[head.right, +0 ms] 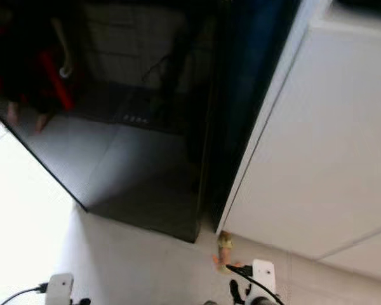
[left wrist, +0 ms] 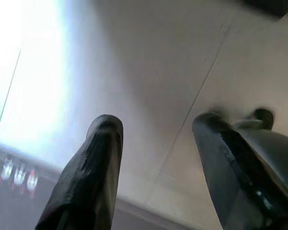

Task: Restocking fridge

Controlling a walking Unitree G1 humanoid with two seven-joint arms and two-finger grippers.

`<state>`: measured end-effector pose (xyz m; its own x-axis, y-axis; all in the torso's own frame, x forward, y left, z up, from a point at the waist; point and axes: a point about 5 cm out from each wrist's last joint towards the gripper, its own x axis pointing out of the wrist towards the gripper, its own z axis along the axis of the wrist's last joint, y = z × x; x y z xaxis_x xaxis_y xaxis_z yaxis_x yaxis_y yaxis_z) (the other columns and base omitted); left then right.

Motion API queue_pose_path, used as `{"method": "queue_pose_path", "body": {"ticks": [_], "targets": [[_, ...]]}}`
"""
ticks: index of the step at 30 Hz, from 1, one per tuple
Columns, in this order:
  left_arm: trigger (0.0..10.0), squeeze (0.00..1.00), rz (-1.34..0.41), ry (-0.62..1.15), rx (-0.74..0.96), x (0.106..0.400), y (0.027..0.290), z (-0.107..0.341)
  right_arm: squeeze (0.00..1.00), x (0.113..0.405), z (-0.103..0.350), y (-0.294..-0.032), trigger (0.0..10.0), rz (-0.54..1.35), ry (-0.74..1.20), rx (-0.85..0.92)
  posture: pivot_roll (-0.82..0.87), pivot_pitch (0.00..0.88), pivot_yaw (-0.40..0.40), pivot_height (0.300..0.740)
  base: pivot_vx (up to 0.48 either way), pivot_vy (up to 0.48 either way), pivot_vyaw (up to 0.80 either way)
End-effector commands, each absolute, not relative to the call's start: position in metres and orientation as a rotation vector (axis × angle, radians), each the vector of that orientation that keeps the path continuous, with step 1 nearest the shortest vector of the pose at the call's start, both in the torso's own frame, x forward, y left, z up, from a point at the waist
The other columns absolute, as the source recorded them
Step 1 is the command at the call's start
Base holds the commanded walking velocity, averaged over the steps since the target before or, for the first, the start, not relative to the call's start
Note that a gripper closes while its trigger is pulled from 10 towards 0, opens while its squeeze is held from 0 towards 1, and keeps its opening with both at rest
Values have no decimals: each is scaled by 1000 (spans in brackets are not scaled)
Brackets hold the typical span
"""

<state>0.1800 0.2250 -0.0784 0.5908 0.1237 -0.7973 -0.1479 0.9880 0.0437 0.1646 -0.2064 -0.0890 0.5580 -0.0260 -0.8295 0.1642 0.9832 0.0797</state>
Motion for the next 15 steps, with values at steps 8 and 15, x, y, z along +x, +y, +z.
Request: {"method": "queue_pose_path", "body": {"ticks": [8, 15], "targets": [[10000, 0, 154, 957, -23, 172, 228, -82, 0, 162, -90, -206, 10000, -107, 980, 150, -153, 142, 9, 740, 0, 480, 0], [10000, 0, 154, 956, -22, 173, 229, -81, 0, 161, -90, -206, 10000, -110, 980, 155, -149, 157, 10, 740, 0, 480, 0]]}}
